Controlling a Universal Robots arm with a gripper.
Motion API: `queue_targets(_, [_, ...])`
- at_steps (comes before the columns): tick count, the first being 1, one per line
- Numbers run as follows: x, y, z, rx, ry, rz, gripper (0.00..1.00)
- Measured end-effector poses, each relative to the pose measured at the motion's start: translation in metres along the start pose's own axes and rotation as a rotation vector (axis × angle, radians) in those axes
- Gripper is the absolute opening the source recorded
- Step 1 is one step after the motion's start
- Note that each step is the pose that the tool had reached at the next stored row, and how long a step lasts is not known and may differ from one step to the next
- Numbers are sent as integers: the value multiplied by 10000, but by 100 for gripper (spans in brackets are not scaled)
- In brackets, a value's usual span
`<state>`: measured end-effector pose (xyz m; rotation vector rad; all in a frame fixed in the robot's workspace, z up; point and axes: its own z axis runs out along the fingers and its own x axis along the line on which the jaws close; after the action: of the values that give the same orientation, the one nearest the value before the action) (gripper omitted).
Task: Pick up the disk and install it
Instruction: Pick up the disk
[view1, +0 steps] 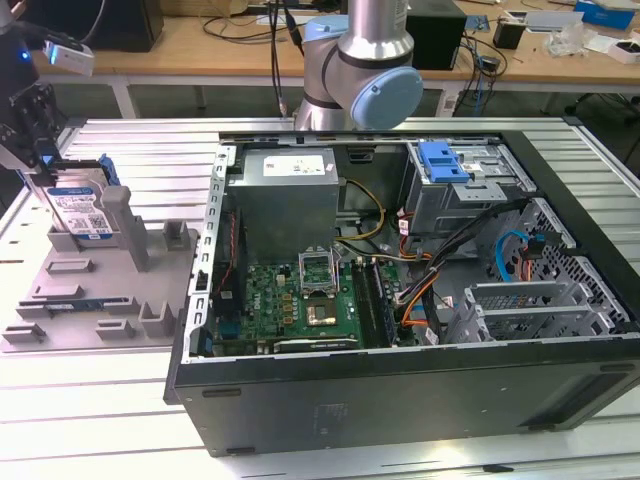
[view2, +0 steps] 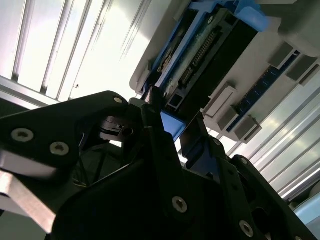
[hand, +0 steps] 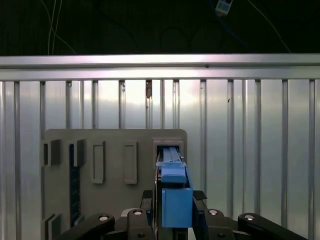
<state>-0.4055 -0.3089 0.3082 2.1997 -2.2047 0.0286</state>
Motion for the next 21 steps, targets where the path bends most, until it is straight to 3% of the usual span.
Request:
queue_targets(12, [-2, -1, 76, 0, 0, 0, 42])
queue_targets(21, [-3, -1, 81, 1, 1, 0, 42])
